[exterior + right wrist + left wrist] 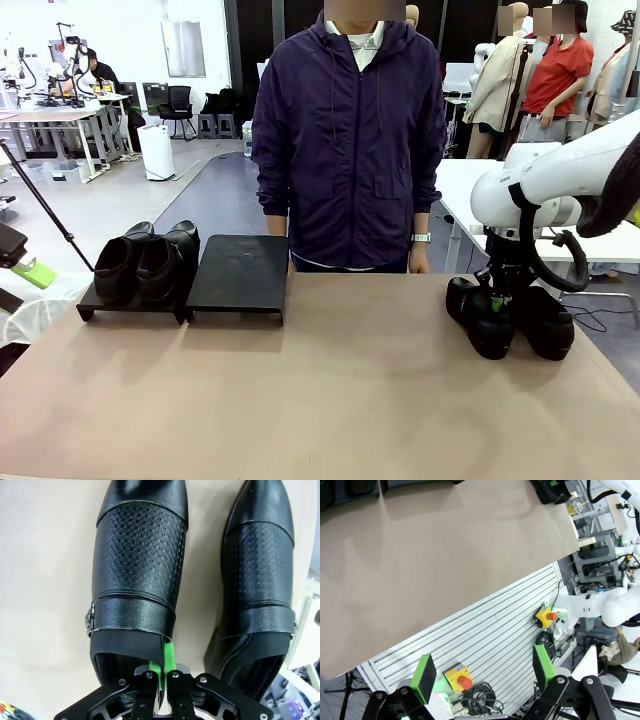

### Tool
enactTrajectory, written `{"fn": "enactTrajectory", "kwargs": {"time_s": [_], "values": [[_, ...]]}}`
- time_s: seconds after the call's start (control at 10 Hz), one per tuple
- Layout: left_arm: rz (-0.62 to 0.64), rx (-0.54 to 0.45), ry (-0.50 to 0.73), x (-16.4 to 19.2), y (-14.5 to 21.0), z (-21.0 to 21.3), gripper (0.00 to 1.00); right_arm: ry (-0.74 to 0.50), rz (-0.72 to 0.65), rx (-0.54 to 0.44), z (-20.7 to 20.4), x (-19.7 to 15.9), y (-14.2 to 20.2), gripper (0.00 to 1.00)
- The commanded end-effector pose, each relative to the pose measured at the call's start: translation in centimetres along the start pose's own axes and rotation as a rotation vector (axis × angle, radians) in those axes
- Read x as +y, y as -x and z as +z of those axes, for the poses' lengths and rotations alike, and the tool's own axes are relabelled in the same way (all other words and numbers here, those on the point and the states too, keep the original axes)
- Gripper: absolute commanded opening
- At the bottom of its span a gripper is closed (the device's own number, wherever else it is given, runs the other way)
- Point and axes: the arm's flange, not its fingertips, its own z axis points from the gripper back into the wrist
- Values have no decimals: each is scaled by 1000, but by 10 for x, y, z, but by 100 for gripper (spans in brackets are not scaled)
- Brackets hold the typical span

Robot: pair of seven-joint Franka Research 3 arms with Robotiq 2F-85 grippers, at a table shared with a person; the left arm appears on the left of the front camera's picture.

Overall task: Organize the shoes by placing them on the stand.
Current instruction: Pick up one Shoe and place it in the middle of the table.

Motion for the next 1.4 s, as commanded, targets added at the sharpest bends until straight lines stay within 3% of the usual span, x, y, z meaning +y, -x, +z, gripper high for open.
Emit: {"fn": "enactTrajectory", "kwargs": {"time_s": [0.0,0.1,0.3,0.5,0.6,0.8,1.0,1.1,1.2,1.3], "values": [[0,9,-7,1,1,4,100,-4,-29,19,2,6,-7,0],[0,9,-7,1,1,4,100,-15,-36,14,7,6,-5,0],[0,9,-7,1,1,4,100,-103,-83,-29,63,6,27,0],[0,9,-7,1,1,4,100,-181,-142,-4,121,16,94,0],[0,9,-7,1,1,4,100,-214,-169,99,131,28,138,0],[0,9,-7,1,1,4,100,-291,-211,55,139,46,203,0],[0,9,-7,1,1,4,100,-311,-178,30,143,48,281,0],[0,9,-7,1,1,4,100,-335,-141,-3,141,44,304,0],[0,9,-7,1,1,4,100,-365,-150,-19,139,32,294,0],[0,9,-7,1,1,4,100,-290,-154,56,138,46,281,0]]}}
